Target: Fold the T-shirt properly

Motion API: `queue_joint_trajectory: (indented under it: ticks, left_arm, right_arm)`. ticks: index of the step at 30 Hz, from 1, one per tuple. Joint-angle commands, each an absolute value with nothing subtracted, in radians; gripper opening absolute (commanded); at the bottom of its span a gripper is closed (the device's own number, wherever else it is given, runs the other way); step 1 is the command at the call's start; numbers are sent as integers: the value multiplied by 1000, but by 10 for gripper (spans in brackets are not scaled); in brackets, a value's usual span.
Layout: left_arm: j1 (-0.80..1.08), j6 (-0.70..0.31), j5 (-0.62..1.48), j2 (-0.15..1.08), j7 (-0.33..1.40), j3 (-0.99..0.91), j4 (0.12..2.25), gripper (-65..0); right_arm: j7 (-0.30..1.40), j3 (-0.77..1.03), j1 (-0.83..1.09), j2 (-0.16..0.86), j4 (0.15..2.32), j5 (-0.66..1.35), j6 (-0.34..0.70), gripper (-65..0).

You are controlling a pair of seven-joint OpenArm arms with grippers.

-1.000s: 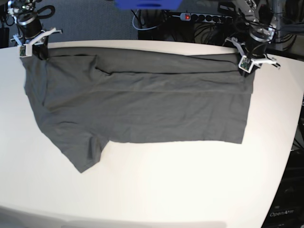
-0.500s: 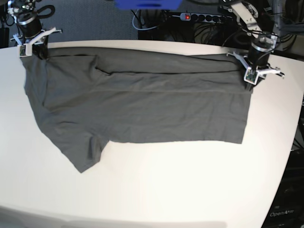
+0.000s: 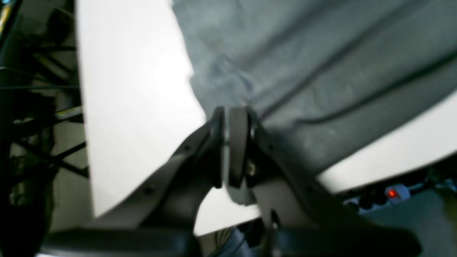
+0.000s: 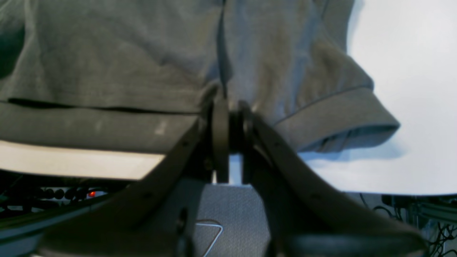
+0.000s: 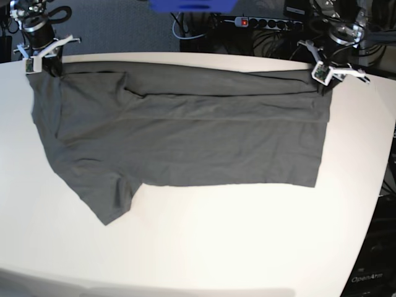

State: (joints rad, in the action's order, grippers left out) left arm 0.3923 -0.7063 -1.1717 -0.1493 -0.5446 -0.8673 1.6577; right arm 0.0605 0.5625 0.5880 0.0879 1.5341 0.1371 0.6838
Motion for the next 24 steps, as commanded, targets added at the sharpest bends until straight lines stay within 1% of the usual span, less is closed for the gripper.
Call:
queue_joint_trajectory:
  ticks: [1, 13, 24]
  left_arm:
    - [395, -698, -1170, -145, -564, -868, 1658, -622]
    - [383, -698, -1242, -145, -564, -868, 1635, -622]
    - [331, -698, -1242, -145, -555, -871, 1616, -622]
  right_arm:
    - [35, 570, 596, 101, 1549, 151, 688, -611]
    - [35, 570, 596, 97, 1546, 151, 688, -612]
    - [35, 570, 598, 87, 1547, 150, 688, -612]
